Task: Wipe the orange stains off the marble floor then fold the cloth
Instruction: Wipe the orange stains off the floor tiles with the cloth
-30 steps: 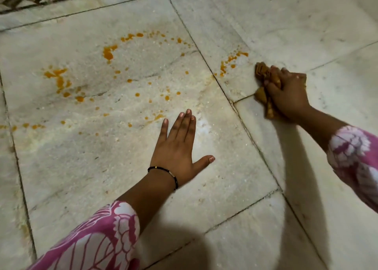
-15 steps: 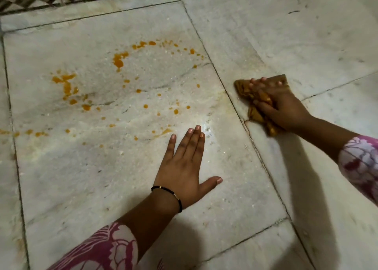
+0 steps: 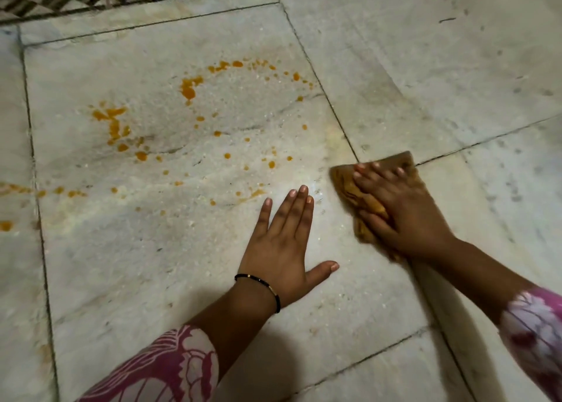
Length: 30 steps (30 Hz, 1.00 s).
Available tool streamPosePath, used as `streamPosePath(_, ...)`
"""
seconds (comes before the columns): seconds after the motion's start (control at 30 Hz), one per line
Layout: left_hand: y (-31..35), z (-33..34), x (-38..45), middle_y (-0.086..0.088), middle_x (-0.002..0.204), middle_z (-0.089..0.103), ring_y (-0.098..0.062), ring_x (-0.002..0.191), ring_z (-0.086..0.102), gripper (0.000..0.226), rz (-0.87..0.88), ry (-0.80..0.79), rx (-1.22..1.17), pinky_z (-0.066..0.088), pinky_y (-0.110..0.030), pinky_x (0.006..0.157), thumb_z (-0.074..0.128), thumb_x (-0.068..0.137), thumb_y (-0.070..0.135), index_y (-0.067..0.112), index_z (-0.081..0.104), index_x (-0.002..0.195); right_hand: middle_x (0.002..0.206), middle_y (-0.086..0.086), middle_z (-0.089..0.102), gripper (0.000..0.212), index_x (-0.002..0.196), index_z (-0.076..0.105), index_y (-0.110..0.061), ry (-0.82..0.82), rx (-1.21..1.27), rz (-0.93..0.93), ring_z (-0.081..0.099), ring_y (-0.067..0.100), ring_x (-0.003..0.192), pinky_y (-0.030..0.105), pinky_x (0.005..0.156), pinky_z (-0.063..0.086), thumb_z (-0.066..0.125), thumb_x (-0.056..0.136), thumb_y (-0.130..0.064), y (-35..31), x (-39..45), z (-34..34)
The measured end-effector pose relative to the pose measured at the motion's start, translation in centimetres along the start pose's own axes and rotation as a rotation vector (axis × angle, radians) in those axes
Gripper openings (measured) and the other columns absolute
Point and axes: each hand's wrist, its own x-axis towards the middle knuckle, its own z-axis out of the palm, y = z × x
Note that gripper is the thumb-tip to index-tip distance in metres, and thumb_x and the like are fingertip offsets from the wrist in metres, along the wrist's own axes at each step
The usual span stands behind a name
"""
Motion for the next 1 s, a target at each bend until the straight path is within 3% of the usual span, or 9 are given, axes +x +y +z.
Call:
streamPosePath(0.1,0.1,-0.1,0.0,-0.009,0.159,0.001,-0.021,0.146,-0.004,0.095,-0.001,0.001,-0.004,0.002,-0.050,0.117,0.020,0.086,0.075,0.006,0.009,0.150,0.152,0.004,0.031,0.066,0.146,0.035,-0.016,0.042,0.003,0.174,0.022,0.020,0.142,0.036,0.116,0.009,0.036,0.089,-0.049,3.3,-0.8,-1.1)
streamPosePath(0.23,0.1,-0.3,0.0,-0.009,0.159,-0.001,-0.020,0.146,-0.006,0.095,-0.013,-0.018,0.006,0.002,-0.050,0.117,0.017,0.086,0.075,0.006,0.007,0.150,0.156,0.010,0.026,0.069,0.149,0.028,-0.012,0.122,-0.026,0.432,0.018,0.028,0.145,0.038,0.116,0.004,0.031,0.090,-0.048,4.5,5.6,-1.0)
streamPosePath(0.4,0.2,-0.4,0.1,-0.009,0.159,-0.001,-0.020,0.146,-0.005,0.095,-0.016,-0.025,0.019,0.003,-0.050,0.117,0.015,0.085,0.075,0.007,0.006,0.150,0.156,0.011,0.026,0.075,0.149,0.028,-0.010,0.057,-0.047,0.226,0.017,0.030,0.145,0.040,0.117,0.004,0.024,0.088,-0.054,0.1,8.5,0.5)
streamPosePath(0.53,0.1,-0.4,0.3,-0.009,0.157,0.018,-0.022,0.145,0.015,0.095,-0.021,0.049,-0.037,0.010,-0.048,0.116,0.026,0.082,0.075,0.008,0.023,0.148,0.153,0.006,0.031,0.064,0.147,0.034,-0.013,0.013,-0.058,-0.004,0.023,0.024,0.144,0.042,0.118,0.014,0.032,0.092,-0.046,-2.5,2.7,1.2)
streamPosePath(0.67,1.2,-1.5,2.4,-0.011,0.146,0.040,-0.027,0.135,0.035,0.087,-0.080,0.212,-0.254,0.024,-0.044,0.112,0.036,0.079,0.071,0.007,0.044,0.137,0.152,0.005,0.035,0.063,0.146,0.037,-0.019,0.078,0.004,0.214,0.029,0.025,0.141,0.041,0.115,0.020,0.038,0.089,-0.045,1.9,-0.9,0.3)
streamPosePath(0.8,0.3,-1.5,5.2,-0.009,0.159,-0.006,-0.021,0.146,-0.008,0.103,-0.015,0.065,-0.067,-0.004,-0.048,0.117,0.025,0.080,0.078,0.006,-0.001,0.150,0.148,0.021,0.037,0.061,0.146,0.034,-0.007,0.174,-0.081,0.483,0.033,0.037,0.135,0.039,0.111,0.018,0.038,0.094,-0.039,6.8,4.9,-2.2)
streamPosePath(0.87,-0.4,-1.1,5.8,-0.010,0.157,-0.016,-0.021,0.144,-0.016,0.109,-0.041,0.016,0.000,-0.008,-0.049,0.116,0.023,0.079,0.082,0.006,-0.011,0.148,0.146,0.025,0.037,0.058,0.146,0.030,-0.003,0.181,-0.104,0.585,0.034,0.040,0.133,0.037,0.107,0.018,0.040,0.098,-0.034,7.5,9.5,-3.3)
streamPosePath(0.93,-0.3,-1.0,5.8,-0.012,0.157,-0.015,-0.023,0.145,-0.015,0.111,-0.056,0.012,0.014,-0.007,-0.049,0.116,0.021,0.077,0.083,0.004,-0.012,0.148,0.147,0.023,0.036,0.057,0.146,0.031,-0.004,0.166,-0.077,0.541,0.032,0.037,0.136,0.038,0.109,0.018,0.040,0.098,-0.033,6.2,13.4,-3.0)
streamPosePath(1.0,-0.1,-0.9,5.7,-0.013,0.158,-0.010,-0.024,0.145,-0.011,0.111,-0.065,0.042,0.002,-0.005,-0.049,0.117,0.022,0.077,0.083,0.004,-0.008,0.149,0.148,0.017,0.038,0.054,0.142,0.040,-0.008,0.160,-0.010,0.336,0.032,0.033,0.137,0.036,0.112,0.015,0.042,0.095,-0.033,3.7,14.7,-1.7)
